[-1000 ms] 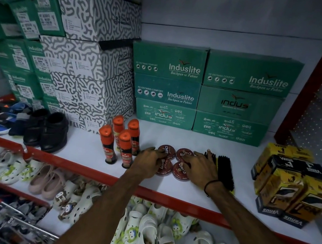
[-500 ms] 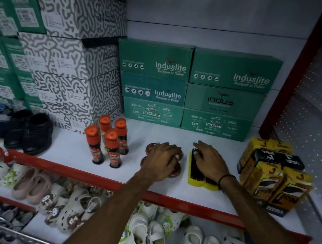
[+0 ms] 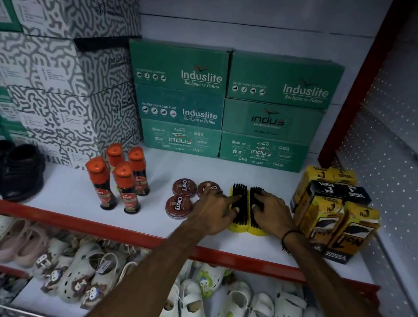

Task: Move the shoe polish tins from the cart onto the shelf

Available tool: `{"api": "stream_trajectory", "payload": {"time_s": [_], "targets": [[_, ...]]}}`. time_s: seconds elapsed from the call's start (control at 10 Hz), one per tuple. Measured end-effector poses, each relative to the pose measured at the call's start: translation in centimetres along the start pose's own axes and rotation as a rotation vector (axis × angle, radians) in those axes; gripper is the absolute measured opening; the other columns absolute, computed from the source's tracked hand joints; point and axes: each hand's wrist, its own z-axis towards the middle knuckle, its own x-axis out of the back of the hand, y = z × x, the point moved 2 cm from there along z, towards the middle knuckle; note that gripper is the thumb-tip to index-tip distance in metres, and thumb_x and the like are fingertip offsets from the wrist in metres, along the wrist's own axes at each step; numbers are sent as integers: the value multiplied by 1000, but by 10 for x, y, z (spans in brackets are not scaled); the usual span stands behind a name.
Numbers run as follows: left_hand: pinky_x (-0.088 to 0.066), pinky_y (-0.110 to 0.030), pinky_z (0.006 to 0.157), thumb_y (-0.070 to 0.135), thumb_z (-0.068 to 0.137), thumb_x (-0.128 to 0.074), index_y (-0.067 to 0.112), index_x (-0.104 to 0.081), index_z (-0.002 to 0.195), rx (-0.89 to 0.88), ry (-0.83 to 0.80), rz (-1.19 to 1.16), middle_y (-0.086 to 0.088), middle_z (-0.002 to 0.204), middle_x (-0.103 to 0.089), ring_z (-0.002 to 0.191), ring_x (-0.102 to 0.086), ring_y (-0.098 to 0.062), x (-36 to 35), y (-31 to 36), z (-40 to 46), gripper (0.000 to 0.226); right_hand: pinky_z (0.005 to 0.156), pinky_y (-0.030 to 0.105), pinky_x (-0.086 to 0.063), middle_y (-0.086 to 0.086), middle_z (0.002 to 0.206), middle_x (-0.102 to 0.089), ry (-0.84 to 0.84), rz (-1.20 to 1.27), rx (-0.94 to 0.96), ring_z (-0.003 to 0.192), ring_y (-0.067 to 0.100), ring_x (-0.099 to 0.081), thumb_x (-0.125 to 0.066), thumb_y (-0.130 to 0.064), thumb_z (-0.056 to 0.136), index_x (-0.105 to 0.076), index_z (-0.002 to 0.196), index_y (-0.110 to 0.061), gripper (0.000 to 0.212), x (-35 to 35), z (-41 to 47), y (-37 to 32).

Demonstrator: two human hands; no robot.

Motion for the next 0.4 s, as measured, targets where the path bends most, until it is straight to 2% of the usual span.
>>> {"api": "stream_trajectory", "payload": {"time_s": [0.2, 0.3, 0.4], "targets": [[-35, -53, 118, 39, 99, -45, 23, -53, 148, 19, -1, 12, -15, 102, -79, 126, -57, -39, 2, 1, -1, 52, 112, 39, -44, 12, 148, -56, 6, -1, -5, 134, 36, -53, -57, -14, 95, -61, 136, -10, 41, 2, -1, 1], [-33, -52, 119, 39, 101, -45, 22, -51, 149, 14, 11, 19, -17, 105, -78, 127, -56, -39, 2, 3, -3, 52, 112, 40, -44, 12, 148, -56, 2, -11, -1, 134, 36, -53, -56, -14, 96, -59, 137, -10, 42, 2, -2, -2], [-33, -51, 115, 39, 101, -39, 17, -43, 155, 6, 37, -36, -20, 110, -75, 123, -60, -39, 10, 1, 1, 58, 112, 40, -44, 12, 151, -54, 16, -2, -22, 135, 35, -52, -51, -19, 99, -49, 146, -16, 47, 6, -3, -7]]}}
